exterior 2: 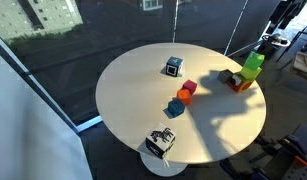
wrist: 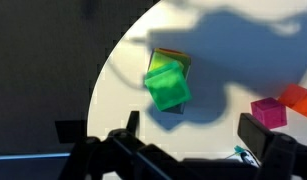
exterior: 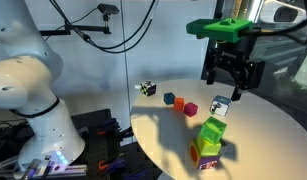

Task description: Put the green block on the table

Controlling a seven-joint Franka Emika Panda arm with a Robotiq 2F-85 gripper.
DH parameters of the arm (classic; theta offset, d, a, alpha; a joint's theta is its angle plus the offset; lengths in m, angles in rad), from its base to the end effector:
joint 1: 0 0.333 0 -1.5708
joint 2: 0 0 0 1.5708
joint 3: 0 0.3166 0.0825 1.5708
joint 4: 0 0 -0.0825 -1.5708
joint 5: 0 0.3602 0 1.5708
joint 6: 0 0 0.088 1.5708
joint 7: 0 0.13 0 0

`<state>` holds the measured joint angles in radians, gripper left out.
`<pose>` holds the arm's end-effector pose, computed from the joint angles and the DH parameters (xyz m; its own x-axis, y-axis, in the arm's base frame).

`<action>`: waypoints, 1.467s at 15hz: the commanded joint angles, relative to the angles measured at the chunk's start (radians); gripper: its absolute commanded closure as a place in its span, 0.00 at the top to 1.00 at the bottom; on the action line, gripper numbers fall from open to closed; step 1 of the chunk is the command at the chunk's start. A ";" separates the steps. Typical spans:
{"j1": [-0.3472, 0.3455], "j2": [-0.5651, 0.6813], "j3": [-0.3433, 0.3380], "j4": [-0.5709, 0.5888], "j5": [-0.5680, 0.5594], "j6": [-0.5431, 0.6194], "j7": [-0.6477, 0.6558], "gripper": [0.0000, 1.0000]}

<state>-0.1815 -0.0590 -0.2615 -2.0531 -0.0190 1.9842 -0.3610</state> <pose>0.4621 -0.2227 0.4493 0.9972 -0.0737 -0.0118 -0.0737 -0.9973 -0.0023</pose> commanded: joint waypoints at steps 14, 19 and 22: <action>-0.054 0.129 0.012 -0.069 0.022 0.161 -0.153 1.00; -0.066 0.141 0.011 -0.075 0.020 0.162 -0.192 1.00; -0.071 0.149 0.013 -0.078 0.022 0.167 -0.209 1.00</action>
<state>-0.2307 0.0866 -0.2613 -2.1258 -0.0161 2.1345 -0.5245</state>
